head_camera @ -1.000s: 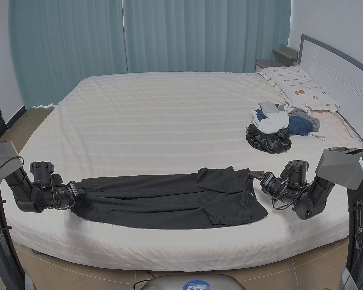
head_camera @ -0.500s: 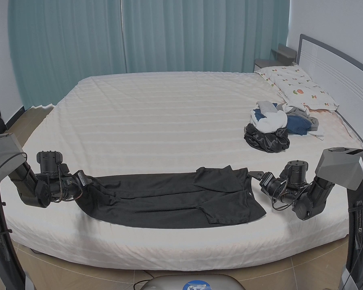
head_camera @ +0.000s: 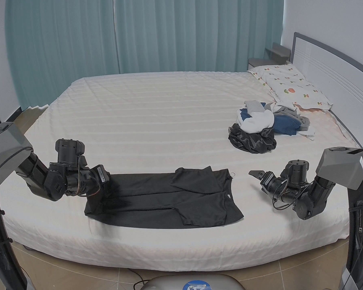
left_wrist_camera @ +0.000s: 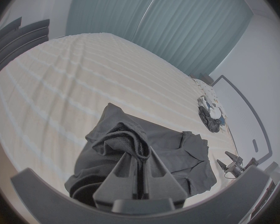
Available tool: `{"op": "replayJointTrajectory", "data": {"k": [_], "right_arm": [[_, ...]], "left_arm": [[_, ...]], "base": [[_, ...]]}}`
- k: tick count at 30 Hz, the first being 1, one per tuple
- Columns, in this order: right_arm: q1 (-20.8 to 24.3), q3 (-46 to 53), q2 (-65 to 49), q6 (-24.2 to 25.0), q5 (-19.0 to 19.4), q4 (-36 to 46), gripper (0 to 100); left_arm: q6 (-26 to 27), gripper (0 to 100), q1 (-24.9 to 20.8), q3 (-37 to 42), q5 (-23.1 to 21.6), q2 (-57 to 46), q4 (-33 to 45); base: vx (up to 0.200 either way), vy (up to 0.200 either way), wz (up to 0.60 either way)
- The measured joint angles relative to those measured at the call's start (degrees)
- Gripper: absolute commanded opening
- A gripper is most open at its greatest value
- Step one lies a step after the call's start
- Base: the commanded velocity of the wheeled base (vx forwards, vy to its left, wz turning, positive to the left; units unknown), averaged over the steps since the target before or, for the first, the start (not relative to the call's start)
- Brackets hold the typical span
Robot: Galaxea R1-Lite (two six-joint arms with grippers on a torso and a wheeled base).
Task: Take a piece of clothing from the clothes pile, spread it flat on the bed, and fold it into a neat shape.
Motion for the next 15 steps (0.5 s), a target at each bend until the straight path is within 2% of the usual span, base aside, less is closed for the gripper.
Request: {"op": "replayJointTrajectory", "data": {"k": [8,15], "right_arm": [[0.06,0.04,-0.06,0.0,0.0,-0.02,100],[0.09,0.21,-0.06,0.0,-0.02,-0.11,100]], "left_arm": [[-2.55,0,-8.96,-6.61,5.34,-0.07,7.14],[-3.34,0,-14.17,-13.99,8.25,2.78,13.14]], "base": [[0.0,-0.2,0.0],[0.0,-0.2,0.0]]}}
